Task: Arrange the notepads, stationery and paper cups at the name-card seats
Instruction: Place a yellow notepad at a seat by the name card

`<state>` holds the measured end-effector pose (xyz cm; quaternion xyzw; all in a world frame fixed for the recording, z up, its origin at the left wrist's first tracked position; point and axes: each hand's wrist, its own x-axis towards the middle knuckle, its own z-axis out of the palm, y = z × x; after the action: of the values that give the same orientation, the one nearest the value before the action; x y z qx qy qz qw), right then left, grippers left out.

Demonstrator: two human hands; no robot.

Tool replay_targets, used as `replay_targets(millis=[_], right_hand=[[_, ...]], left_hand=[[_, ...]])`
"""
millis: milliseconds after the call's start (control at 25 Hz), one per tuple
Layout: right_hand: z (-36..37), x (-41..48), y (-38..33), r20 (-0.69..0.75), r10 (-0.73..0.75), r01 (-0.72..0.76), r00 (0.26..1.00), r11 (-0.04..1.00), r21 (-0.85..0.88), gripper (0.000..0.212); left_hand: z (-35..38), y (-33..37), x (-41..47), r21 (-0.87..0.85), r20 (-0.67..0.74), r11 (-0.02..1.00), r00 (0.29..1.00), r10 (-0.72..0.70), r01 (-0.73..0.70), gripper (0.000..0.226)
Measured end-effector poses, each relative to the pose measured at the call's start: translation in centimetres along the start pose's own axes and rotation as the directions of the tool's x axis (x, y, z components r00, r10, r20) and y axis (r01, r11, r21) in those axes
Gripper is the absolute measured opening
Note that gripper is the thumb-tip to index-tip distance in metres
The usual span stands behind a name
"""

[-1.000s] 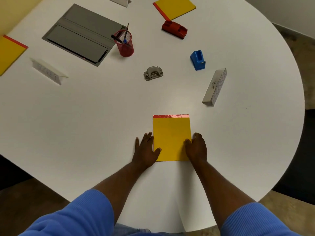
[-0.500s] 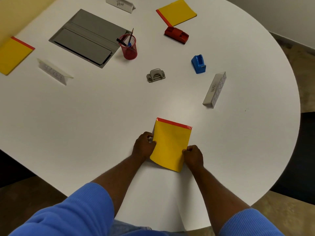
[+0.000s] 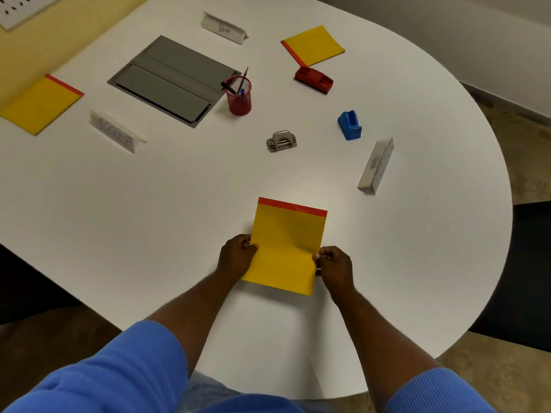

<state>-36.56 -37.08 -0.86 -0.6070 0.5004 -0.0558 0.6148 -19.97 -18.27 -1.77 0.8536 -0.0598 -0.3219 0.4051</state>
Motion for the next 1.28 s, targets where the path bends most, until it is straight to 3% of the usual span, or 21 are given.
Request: replay_targets(millis=[120, 320, 680, 1280], right_hand=[[1.9, -0.8, -1.1, 0.041, -0.009, 0.006, 0.999, 0.998, 0.066, 0.005], [6.1, -1.7, -2.9, 0.028, -0.046, 0.044, 0.999, 0.997, 0.066, 0.012], [19.3, -4.0, -5.9, 0.033, -0.037, 0.035, 0.999, 0.997, 0.062, 0.017], [42.9, -2.1, -14.9, 0.288, -0.060, 0.044, 0.956, 0.997, 0.063, 0.019]], left_hand=[[-3.1, -1.0, -0.1, -0.137, -0.039, 0.990, 0.999, -0.028, 0.022, 0.028], [-8.0, -2.4, 0.0, -0.277, 0.001, 0.958, 0.997, -0.072, 0.070, 0.028], [-21.9, -6.4, 4.5, -0.303, 0.083, 0.947, 0.993, -0.083, 0.104, 0.029], [-43.0, -13.0, 13.8, -0.331, -0.141, 0.941, 0.983, -0.122, 0.069, 0.029]])
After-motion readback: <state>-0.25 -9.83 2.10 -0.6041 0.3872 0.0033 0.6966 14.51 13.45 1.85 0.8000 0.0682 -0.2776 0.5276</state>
